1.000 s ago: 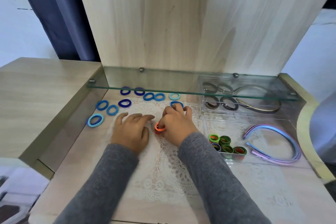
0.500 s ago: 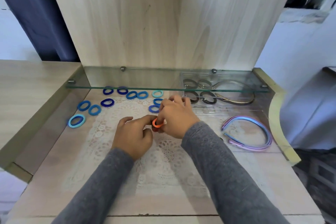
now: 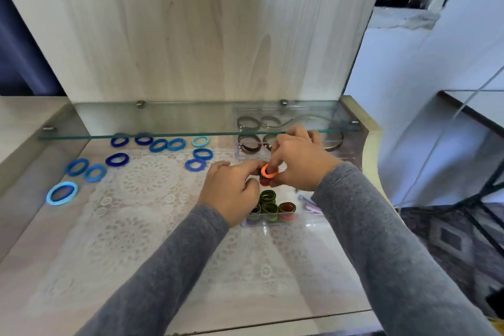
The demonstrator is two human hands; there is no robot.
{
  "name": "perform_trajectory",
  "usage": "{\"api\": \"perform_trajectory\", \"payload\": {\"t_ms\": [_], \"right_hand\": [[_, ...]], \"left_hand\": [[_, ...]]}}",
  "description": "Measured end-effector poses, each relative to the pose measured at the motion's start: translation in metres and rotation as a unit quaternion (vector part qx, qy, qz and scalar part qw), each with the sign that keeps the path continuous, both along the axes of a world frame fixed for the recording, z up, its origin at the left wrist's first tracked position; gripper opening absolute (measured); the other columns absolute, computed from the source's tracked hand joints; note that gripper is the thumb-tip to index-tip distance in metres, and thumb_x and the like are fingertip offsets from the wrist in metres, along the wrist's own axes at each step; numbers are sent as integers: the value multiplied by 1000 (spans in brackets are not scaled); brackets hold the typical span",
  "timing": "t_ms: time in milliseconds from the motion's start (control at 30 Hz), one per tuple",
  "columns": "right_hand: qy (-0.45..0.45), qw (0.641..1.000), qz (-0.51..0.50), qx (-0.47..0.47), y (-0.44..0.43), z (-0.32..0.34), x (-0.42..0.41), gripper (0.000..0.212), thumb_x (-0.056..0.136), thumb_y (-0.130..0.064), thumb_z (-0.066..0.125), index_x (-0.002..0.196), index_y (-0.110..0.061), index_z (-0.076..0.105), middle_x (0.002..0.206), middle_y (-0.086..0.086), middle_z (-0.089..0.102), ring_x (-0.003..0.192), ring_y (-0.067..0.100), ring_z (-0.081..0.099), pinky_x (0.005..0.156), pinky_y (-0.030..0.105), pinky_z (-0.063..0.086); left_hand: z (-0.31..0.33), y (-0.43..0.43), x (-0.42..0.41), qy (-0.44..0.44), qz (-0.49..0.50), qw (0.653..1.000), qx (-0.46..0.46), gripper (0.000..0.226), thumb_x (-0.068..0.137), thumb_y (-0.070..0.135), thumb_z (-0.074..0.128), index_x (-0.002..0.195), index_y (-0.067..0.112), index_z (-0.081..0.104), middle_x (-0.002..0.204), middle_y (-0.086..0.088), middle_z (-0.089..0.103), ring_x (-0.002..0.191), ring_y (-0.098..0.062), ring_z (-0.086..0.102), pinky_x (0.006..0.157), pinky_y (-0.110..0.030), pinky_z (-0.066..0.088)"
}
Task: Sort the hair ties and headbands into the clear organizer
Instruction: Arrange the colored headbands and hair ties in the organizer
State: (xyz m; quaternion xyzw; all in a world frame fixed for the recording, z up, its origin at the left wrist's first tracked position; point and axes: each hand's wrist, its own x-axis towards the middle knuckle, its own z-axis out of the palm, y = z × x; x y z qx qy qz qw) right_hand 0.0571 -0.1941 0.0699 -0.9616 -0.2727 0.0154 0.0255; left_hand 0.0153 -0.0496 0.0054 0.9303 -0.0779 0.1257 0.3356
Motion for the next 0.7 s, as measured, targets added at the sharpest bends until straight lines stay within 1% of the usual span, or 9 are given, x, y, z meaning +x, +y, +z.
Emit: {"api": "perform_trajectory", "payload": {"t_ms": [33,100,167,233,333,433,467,567,700], "right_hand": [[2,1000,-7,-3,-6,-1,1,17,77,-48,71,91,-38,71,113,-9,47,120,22,27,103,46,19],[6,1000,-15,-14,-13,-2,1,16,78,-48,69,92,-39,71,116,-8,47,120,23,26,103,45,19],[8,1000,-18,-24,-19,-5,2,17,79,-48,68,93,-39,71,116,-7,47,120,23,26,102,44,19],[9,999,-21,-24,-23,-11,3,18,78,-48,69,94,-39,71,116,-8,47,119,22,27,100,43,19],[15,999,-29,-23,-27,-20,4,21,78,-48,69,97,-39,71,119,-9,49,121,22,26,99,42,20],[20,999,-35,-32,-28,-25,4,20,79,-46,69,98,-38,71,122,-8,49,123,22,26,99,41,19],[22,999,-36,-34,-28,-27,5,19,80,-45,69,97,-37,71,122,-7,49,123,23,26,98,41,19],[28,998,-42,-37,-26,-32,8,12,82,-37,69,94,-36,71,122,-7,50,122,23,27,99,41,19],[55,996,-44,-54,-22,-37,12,14,81,-32,70,95,-36,70,120,-6,50,119,25,28,99,43,23]], "left_hand": [[-1,-5,2,3,-8,1000,0,47,81,18,36,118,31,63,95,11,71,75,22,42,102,-33,29],[-2,-12,5,12,-30,999,-2,51,78,22,31,116,33,63,87,14,68,74,15,48,107,-30,24],[-5,-15,10,28,-52,998,-14,53,77,24,29,116,35,63,93,15,70,83,6,55,110,-29,20],[-11,-15,14,35,-63,997,-29,52,78,24,29,116,37,63,104,15,70,97,3,57,111,-31,18],[-19,-11,18,26,-71,997,-20,51,80,23,31,117,38,63,111,21,67,102,11,51,111,-33,17],[-28,-2,19,-14,-86,996,-22,48,83,22,33,117,39,62,113,30,59,105,21,45,111,-35,19],[-32,1,19,-30,-92,995,-29,47,83,23,33,117,38,62,114,29,60,107,20,45,111,-36,21],[-42,8,18,-71,-102,991,-52,47,82,28,29,116,34,62,117,20,63,112,8,50,109,-41,27],[-48,10,17,-94,-126,986,-58,46,85,26,30,119,33,60,121,16,63,120,0,50,108,-43,27]]}}
